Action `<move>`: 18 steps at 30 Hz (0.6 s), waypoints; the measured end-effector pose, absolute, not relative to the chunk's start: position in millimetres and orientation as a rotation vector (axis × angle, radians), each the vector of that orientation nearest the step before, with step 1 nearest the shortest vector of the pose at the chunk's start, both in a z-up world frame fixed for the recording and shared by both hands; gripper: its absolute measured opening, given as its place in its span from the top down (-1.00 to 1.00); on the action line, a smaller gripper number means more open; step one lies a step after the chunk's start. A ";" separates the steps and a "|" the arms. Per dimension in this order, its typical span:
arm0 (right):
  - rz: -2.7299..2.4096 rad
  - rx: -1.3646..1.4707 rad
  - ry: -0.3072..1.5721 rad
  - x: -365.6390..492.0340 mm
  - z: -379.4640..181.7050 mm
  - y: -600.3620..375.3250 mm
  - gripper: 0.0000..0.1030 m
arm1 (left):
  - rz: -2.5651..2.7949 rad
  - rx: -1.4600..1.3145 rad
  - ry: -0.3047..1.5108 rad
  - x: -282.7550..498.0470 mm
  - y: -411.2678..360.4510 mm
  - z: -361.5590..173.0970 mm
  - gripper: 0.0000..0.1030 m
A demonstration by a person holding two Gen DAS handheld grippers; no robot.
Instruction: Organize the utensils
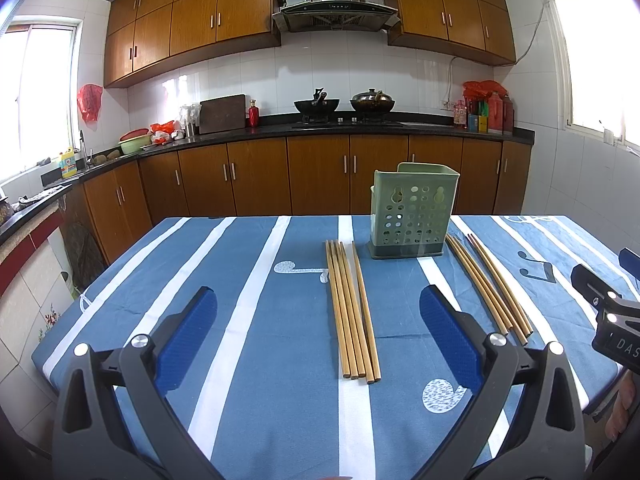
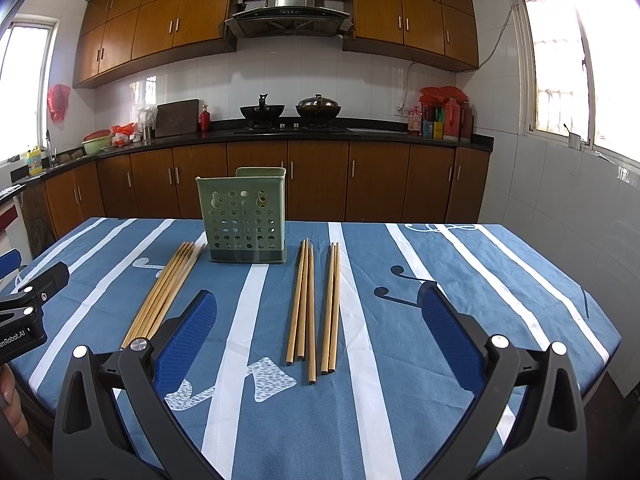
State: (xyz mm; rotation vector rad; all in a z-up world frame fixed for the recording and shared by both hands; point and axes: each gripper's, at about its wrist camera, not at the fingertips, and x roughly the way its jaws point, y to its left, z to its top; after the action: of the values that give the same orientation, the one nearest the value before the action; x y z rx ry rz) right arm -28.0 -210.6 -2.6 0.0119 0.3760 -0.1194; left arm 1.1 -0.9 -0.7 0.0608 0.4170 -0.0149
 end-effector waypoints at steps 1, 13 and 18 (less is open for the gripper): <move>-0.119 0.012 0.376 -27.8 -2.6 -210.7 -0.97 | -0.015 0.061 0.417 1.3 -1.2 -0.8 -0.93; -0.118 0.019 0.405 -21.3 -6.3 -212.7 -0.97 | -0.009 0.061 0.445 9.6 0.1 -14.0 -0.93; -0.106 0.055 0.481 -8.1 -19.3 -219.4 -0.97 | 0.009 0.063 0.506 25.3 1.9 -22.7 -0.93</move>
State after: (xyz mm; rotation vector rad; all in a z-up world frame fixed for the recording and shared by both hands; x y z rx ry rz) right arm -8.1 -219.4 -19.3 0.0550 0.4810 -0.1062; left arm 25.3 1.9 -22.7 0.0625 0.5065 0.0091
